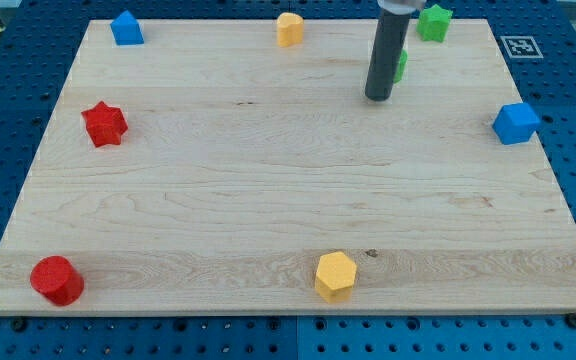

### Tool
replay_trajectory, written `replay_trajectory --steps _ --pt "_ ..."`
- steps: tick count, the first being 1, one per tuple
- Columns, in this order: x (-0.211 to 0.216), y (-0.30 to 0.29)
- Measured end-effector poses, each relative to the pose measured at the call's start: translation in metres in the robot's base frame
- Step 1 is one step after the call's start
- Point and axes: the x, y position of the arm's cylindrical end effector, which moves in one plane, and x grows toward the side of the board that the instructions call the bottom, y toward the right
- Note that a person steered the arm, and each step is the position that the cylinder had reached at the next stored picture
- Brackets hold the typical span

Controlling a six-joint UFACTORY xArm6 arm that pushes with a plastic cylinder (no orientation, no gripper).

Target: Push the green circle towards center of the board

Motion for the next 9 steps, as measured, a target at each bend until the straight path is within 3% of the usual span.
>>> replay_trajectory --steps 2,3,4,5,8,9 --pt "-0.023 -0.019" --pt "-0.069 -0.024" --pt "-0.077 -0.011" --pt "-0.075 0.020" --pt "-0.035 0.007" --pt "-0.033 0.030"
